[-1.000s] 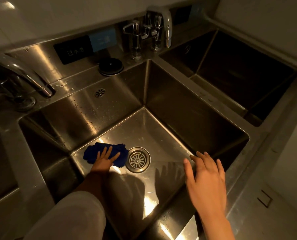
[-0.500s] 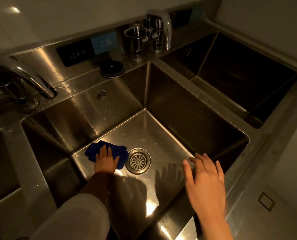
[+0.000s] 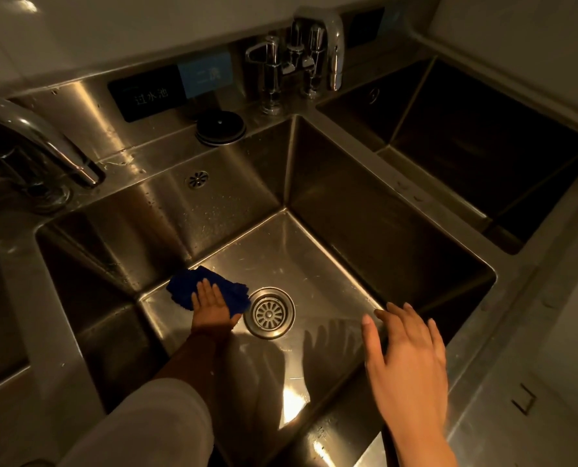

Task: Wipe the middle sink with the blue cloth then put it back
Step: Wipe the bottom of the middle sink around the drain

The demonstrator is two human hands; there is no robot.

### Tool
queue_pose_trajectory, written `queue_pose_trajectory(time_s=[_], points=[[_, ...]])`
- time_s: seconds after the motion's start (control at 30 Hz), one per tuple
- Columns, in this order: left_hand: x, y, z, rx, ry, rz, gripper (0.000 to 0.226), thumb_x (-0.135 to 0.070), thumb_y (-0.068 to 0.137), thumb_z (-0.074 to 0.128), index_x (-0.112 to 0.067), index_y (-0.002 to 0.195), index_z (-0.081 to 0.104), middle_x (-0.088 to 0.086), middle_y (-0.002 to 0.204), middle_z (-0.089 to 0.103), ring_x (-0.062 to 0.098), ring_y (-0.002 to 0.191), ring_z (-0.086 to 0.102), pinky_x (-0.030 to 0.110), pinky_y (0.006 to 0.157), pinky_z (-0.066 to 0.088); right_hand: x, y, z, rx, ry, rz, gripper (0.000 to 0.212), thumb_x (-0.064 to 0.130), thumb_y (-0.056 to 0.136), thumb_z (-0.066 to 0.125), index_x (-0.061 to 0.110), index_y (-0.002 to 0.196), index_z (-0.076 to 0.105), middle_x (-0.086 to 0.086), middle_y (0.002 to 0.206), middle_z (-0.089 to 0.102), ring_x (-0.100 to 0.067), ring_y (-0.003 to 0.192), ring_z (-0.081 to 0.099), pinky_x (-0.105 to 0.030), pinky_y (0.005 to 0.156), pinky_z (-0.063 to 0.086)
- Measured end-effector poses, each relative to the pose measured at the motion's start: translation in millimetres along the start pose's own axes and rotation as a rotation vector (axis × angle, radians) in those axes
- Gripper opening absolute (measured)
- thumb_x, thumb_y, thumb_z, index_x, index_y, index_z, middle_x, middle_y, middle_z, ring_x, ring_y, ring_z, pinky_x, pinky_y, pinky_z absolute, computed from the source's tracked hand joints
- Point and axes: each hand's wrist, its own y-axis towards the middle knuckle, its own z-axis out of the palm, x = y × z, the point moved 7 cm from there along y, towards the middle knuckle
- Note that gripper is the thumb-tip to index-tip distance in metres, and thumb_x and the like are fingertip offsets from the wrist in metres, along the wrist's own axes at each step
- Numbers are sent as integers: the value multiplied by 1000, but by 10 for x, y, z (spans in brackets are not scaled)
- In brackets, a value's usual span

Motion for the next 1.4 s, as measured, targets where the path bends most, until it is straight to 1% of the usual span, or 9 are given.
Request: queue_pose_trajectory(time_s=[0.1,0.2,0.4,0.53,0.77,1.0,1.1,1.2,1.4], points=[[59,88,-19,27,73,97,91,-57,96,34,5,150,-4,29,157,-8,41,147,-5,48,120,2,4,1,-19,-31,12,1,55,46,87,30,10,107,67,-11,117,64,-26,123,49,-46,110,24],[92,135,-42,52,113,161,91,-56,96,35,5,150,-5,28,156,-11,40,147,-8,47,120,0,0,1,-8,-18,2,1,57,47,87,29,10,108,66,-11,119,63,-25,124,48,-45,111,22],[64,104,-29,45,97,163,106,-67,89,41,5,150,-7,29,156,-13,41,146,-10,47,120,-1,-3,2,8,-4,3,3,54,46,88,31,10,108,66,-10,120,63,-24,125,46,-44,112,22],[55,121,-24,33,114,158,102,-62,90,42,5,150,-6,29,156,-12,41,146,-9,48,120,1,-2,0,3,-5,9,4,48,43,90,36,10,108,66,-11,120,63,-24,125,46,-44,112,22],[66,182,20,36,99,193,101,-60,90,43,6,150,-6,30,156,-12,42,146,-9,49,120,0,-6,-10,0,4,-4,3,45,42,91,37,12,111,65,-8,121,62,-21,127,44,-40,113,14],[-73,284,-59,9,141,257,94,-56,94,38,5,150,-5,28,156,-11,40,146,-9,47,120,-1,-7,-10,9,9,1,-5,57,50,89,24,17,114,63,-3,126,59,-17,130,40,-34,112,7],[-174,324,-123,-3,149,261,92,-54,95,39,4,150,-5,28,157,-10,39,147,-8,47,120,-1,5,-8,3,3,-5,-9,57,50,89,24,17,111,64,-4,123,61,-18,128,42,-35,111,10],[-301,371,-187,-15,150,272,92,-53,95,41,4,150,-5,27,157,-10,39,147,-8,46,120,-1,5,-6,8,0,-5,-6,50,47,89,31,16,107,66,-5,119,64,-20,126,45,-37,111,15],[-562,497,-322,-12,173,295,92,-54,95,39,5,150,-5,27,157,-10,38,147,-8,46,120,-1,7,-5,-24,-64,-32,-10,45,43,88,36,14,98,70,-8,107,69,-26,115,56,-43,104,25]])
